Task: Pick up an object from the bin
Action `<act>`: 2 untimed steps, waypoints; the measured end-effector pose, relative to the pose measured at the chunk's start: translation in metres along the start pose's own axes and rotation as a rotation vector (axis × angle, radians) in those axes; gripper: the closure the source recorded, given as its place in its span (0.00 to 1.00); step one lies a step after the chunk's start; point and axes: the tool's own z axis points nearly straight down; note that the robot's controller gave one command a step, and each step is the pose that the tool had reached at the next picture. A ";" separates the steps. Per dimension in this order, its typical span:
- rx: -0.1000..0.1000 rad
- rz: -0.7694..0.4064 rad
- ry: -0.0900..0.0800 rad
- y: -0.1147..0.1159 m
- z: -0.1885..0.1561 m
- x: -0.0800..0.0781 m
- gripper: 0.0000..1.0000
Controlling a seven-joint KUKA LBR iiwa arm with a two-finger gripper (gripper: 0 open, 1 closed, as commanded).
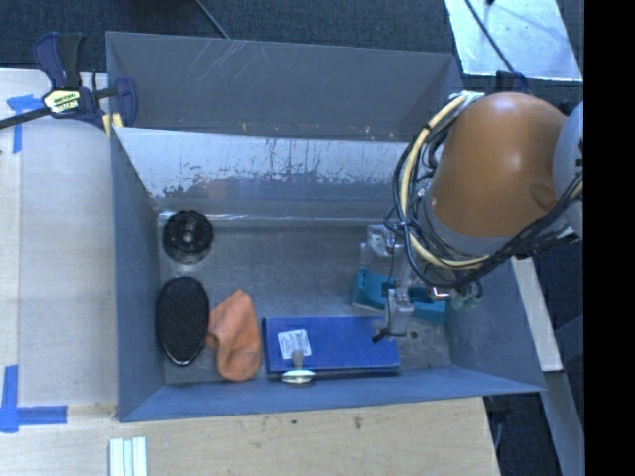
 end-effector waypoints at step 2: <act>-0.001 0.060 -0.015 -0.008 0.055 -0.013 0.00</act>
Offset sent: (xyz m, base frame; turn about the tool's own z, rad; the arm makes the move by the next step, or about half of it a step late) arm 0.0150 -0.0115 -0.0846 0.0870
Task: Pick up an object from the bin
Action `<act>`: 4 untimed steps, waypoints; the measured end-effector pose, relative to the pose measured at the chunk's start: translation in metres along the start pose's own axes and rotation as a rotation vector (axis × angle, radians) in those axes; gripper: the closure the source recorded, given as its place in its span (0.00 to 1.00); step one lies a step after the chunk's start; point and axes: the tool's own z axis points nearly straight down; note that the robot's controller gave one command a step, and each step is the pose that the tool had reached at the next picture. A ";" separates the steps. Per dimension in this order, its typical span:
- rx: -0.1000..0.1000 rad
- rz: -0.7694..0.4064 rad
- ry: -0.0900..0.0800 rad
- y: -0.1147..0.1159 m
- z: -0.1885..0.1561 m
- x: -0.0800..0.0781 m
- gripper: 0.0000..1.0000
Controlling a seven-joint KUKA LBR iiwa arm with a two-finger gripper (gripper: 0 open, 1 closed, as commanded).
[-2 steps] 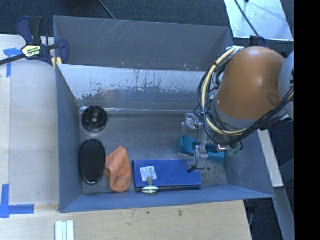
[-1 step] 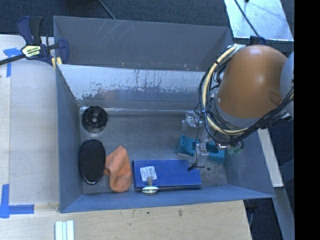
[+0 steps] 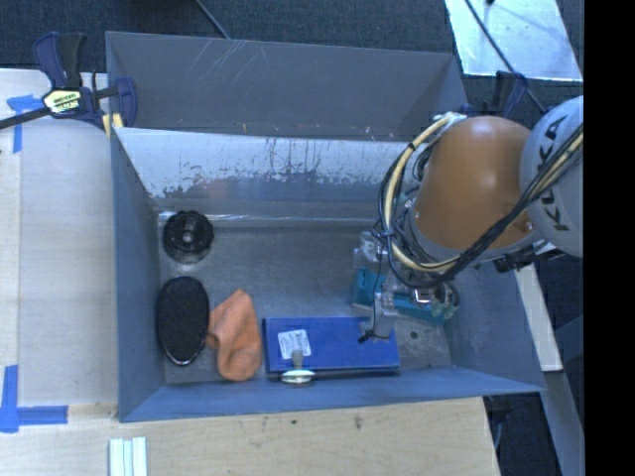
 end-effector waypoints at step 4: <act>-0.007 -0.006 0.031 -0.030 0.127 -0.052 0.00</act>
Offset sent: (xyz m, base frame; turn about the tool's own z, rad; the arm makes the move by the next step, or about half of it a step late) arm 0.0277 -0.0222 -0.0585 -0.0058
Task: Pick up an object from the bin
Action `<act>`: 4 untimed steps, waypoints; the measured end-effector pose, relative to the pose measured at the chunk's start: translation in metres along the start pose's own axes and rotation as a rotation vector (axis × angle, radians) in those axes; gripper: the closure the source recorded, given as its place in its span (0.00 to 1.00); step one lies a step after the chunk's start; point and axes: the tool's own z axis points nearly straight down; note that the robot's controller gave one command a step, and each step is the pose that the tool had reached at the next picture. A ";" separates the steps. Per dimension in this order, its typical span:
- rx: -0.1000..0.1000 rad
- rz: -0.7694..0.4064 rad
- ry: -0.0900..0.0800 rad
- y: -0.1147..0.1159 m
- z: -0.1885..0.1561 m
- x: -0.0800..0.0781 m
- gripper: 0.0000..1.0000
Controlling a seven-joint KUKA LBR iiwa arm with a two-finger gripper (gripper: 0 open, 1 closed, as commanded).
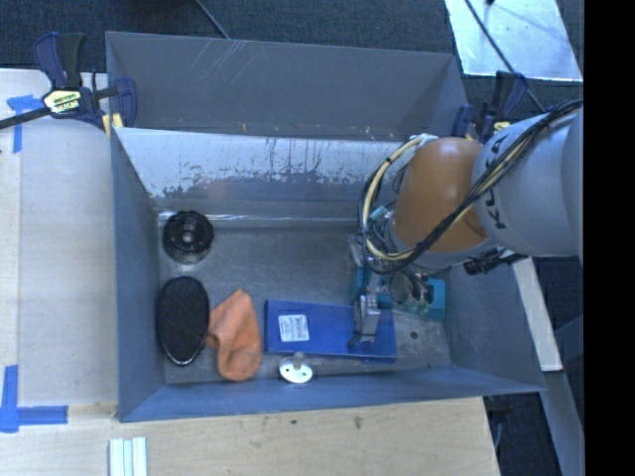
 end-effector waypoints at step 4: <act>0.002 0.150 -0.028 -0.020 -0.028 0.007 1.00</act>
Offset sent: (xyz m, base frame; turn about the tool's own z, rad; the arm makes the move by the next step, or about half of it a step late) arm -0.0027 -0.0214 0.0285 0.0441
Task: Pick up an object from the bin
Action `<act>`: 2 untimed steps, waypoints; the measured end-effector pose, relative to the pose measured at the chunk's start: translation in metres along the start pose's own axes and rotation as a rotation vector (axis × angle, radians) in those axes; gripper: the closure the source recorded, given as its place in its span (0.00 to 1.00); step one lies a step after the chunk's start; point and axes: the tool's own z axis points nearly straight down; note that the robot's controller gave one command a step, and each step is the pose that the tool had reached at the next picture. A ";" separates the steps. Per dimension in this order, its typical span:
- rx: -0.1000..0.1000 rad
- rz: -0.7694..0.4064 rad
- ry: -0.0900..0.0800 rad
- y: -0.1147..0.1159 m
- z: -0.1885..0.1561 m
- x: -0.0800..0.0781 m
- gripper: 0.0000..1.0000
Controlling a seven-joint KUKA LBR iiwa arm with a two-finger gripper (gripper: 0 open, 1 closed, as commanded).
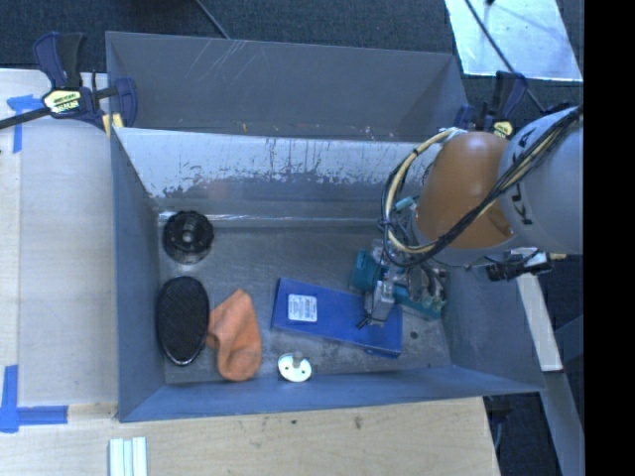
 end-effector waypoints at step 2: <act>0.004 0.009 0.003 -0.018 -0.158 -0.062 1.00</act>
Offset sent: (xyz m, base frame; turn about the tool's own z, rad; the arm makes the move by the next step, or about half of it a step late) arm 0.0557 -0.0300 0.1588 0.0077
